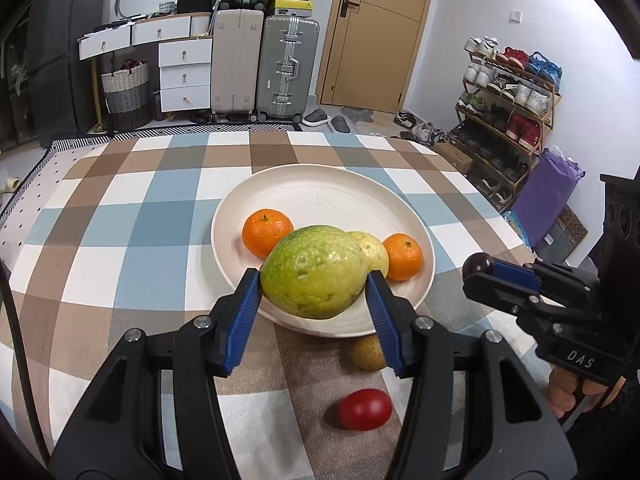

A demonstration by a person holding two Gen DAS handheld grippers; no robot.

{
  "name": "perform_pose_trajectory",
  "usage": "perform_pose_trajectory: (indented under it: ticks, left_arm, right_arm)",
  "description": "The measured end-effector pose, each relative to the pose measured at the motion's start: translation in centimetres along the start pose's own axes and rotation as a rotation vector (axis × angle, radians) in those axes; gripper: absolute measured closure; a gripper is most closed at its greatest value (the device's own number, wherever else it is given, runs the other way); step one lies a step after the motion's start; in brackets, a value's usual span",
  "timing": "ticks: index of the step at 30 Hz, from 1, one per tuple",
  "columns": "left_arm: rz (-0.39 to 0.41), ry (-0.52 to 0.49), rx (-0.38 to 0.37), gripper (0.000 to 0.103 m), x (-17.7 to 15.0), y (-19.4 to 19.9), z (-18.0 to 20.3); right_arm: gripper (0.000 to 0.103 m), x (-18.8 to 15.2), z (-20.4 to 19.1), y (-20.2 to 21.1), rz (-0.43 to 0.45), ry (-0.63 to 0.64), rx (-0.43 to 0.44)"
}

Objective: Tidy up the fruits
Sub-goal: 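Carry the plum and green fruit over the white plate and open both grippers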

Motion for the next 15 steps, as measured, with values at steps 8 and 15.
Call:
perform_pose_trajectory:
  ticks: [8,15]
  left_arm:
    - [-0.007,-0.017,0.021,0.052,0.3,-1.1,-0.1]
    - [-0.009,-0.01,0.043,0.052,0.8,-2.1,-0.6]
  right_arm:
    - [0.077,2.0,0.8,-1.6,0.0,-0.034,-0.06]
    - [0.077,3.6,1.0,-3.4,-0.002,-0.057,-0.074]
Point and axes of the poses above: each gripper's, at about its wrist camera, not at the fingertips, and y roughly against the way its jaws point, z to its right, x to its top, the point moved 1 cm from there along -y, roughly the way its jaws point, and after that the axes turned 6 degrees about -y, right-handed, at the moved point
